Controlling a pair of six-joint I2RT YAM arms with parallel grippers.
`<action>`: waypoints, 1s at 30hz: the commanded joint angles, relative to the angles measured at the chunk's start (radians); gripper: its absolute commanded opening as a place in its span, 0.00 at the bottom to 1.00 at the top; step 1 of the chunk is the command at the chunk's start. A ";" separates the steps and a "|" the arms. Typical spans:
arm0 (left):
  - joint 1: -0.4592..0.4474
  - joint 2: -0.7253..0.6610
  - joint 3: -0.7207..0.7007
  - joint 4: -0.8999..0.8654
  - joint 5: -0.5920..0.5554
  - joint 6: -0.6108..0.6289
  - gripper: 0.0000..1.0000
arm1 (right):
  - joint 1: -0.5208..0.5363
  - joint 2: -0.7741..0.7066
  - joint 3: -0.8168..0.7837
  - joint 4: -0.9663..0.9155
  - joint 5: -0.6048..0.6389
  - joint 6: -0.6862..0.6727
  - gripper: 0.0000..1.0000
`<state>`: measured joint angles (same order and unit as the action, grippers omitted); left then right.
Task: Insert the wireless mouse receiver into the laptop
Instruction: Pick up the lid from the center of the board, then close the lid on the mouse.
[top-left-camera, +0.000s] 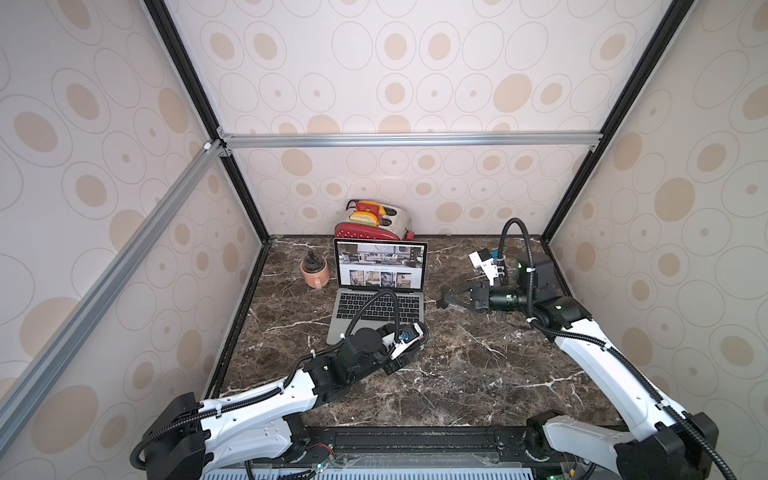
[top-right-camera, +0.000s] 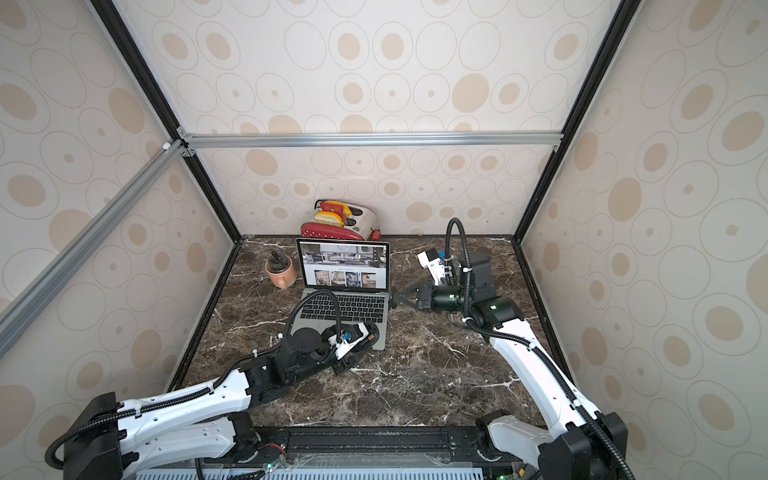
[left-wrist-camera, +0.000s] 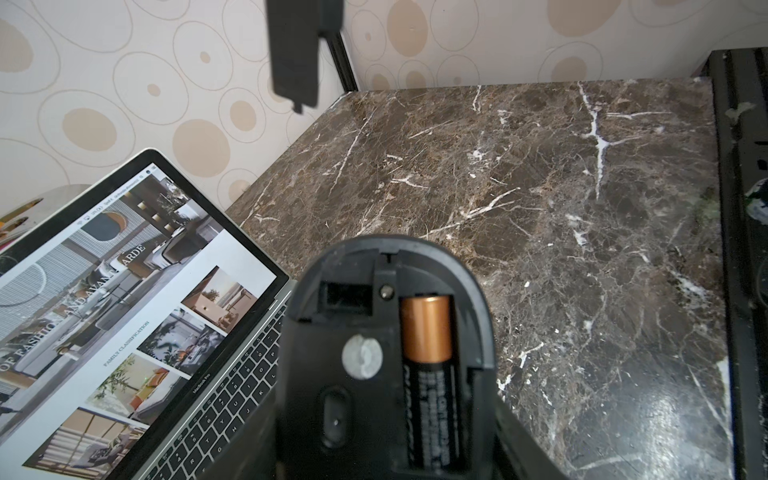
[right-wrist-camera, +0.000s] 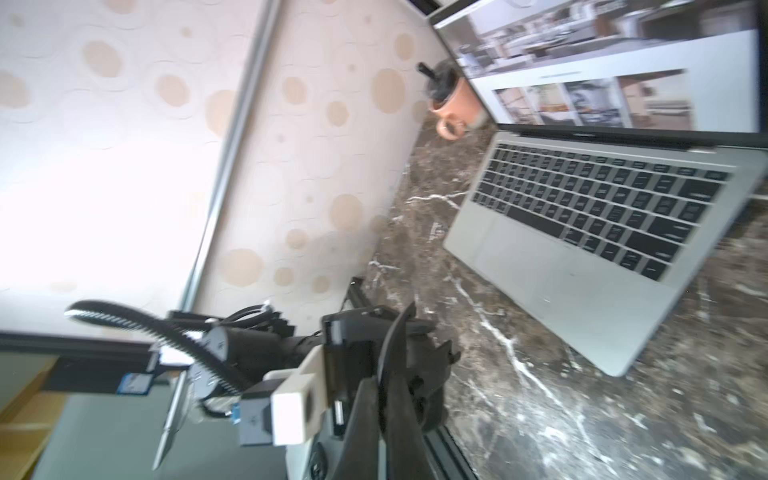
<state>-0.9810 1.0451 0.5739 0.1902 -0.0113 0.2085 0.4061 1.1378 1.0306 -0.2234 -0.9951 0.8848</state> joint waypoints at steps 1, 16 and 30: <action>0.012 0.003 0.066 0.024 0.034 0.025 0.00 | -0.008 -0.025 -0.012 0.200 -0.192 0.177 0.00; 0.015 0.043 0.110 0.079 0.058 0.073 0.00 | 0.063 -0.018 -0.200 0.632 -0.177 0.452 0.00; 0.015 -0.025 0.104 0.014 0.056 0.137 0.00 | 0.065 -0.024 -0.287 0.600 -0.280 0.445 0.00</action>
<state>-0.9749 1.0489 0.6350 0.1993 0.0364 0.3031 0.4671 1.1294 0.7338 0.4179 -1.2201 1.3678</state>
